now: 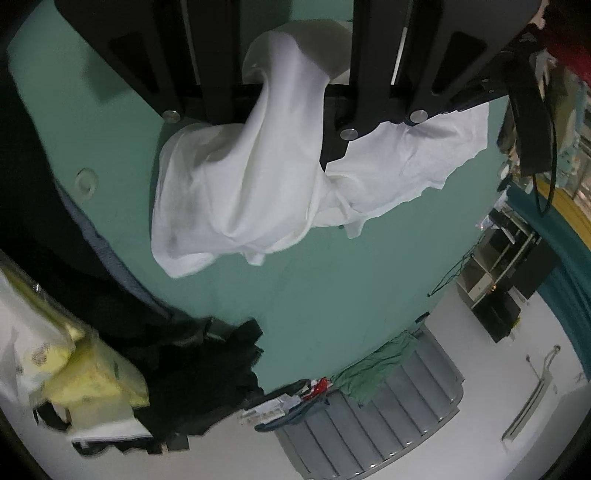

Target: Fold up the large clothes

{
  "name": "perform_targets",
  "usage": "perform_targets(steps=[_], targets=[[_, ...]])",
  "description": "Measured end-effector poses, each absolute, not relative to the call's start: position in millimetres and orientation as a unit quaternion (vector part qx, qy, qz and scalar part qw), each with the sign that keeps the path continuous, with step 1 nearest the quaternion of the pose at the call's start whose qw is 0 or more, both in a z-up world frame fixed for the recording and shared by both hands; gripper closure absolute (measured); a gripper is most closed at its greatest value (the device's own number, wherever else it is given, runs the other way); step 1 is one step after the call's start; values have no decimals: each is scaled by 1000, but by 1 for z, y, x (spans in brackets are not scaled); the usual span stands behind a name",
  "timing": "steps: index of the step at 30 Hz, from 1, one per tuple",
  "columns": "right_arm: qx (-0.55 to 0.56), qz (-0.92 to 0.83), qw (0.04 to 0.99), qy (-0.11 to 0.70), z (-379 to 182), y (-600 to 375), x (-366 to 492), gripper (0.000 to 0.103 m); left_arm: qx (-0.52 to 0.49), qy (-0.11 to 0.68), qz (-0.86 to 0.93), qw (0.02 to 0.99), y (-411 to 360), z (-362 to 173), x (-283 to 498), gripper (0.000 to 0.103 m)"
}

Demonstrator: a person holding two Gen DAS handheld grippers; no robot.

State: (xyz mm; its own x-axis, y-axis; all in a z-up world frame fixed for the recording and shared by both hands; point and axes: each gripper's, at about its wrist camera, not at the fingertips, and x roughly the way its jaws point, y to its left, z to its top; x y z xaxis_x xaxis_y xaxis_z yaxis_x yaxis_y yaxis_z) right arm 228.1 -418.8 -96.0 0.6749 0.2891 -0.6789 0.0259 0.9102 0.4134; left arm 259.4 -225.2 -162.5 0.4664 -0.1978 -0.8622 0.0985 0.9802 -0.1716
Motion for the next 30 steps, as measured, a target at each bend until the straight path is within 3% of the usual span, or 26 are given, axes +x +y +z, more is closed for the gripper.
perform_targets(steps=[6,14,18,21,30], targets=[[153,69,908,384,-79,-399,227,88,-43,488,-85,868,-188,-136,245,75],[108,67,919,373,-58,-372,223,88,-79,451,-10,889,-70,-107,203,75],[84,65,925,364,-46,-347,228,88,-105,449,27,887,-13,-112,198,75],[72,63,927,361,-39,-327,231,88,-142,447,36,882,23,-120,193,67],[20,72,925,373,-30,-251,234,88,-183,455,22,871,69,-140,194,66]])
